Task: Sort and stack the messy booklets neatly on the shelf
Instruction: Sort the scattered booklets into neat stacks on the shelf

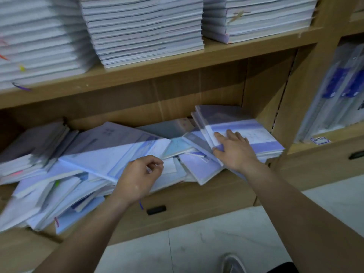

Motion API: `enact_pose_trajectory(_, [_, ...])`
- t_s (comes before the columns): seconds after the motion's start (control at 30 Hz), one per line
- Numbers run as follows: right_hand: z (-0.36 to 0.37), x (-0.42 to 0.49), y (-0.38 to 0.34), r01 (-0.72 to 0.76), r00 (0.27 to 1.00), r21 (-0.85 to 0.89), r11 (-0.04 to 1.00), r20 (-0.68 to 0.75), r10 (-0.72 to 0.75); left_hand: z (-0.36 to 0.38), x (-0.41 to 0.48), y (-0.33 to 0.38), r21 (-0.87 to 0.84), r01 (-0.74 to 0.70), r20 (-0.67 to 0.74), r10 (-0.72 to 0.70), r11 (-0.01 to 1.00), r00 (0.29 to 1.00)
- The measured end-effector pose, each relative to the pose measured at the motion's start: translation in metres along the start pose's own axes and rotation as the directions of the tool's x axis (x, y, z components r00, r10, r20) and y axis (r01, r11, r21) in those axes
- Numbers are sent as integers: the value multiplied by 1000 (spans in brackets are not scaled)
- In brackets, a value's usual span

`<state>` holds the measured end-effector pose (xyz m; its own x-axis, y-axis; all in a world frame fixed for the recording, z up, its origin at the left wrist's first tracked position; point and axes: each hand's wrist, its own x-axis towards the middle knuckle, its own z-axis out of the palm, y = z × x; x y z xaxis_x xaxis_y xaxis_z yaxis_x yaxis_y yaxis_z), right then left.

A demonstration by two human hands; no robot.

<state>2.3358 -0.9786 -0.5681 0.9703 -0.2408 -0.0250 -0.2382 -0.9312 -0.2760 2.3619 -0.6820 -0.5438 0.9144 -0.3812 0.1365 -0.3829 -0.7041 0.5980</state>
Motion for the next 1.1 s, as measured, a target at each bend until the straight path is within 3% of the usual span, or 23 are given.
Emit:
enact_pose_trajectory(0.07, [-3,-2,-20,33,985,-79,996,-169,-46,-20,-11,-16,70,21,-44,-18,997,999])
enact_pose_trajectory(0.13, [-3,-8,-52,140,945,-5,990,-297,-135,-39,-24,-38,127,61,-98,-49,990,994])
enact_pose_trajectory(0.2, [5,-13,-88,284,929,113,952,-280,-244,-53,-37,-63,151,135,-139,-114,979,984])
enact_pose_trajectory(0.3, [31,-12,-129,387,921,109,915,-86,-379,-62,-50,-91,128,181,-101,-169,975,980])
enact_pose_trajectory(0.43, [48,6,-155,328,945,33,944,-19,-327,-63,-56,-107,38,160,-29,-159,986,987])
enact_pose_trajectory(0.67, [64,55,-169,141,989,137,980,30,-146,-67,-62,-128,-2,114,40,-114,993,993])
enact_pose_trajectory(0.87, [60,37,-183,115,993,128,985,-32,-112,-72,-60,-139,-70,88,-29,-91,994,995])
enact_pose_trajectory(1.1, [58,-3,-186,65,994,240,969,72,-84,-91,-51,-141,-135,204,-82,-216,970,973])
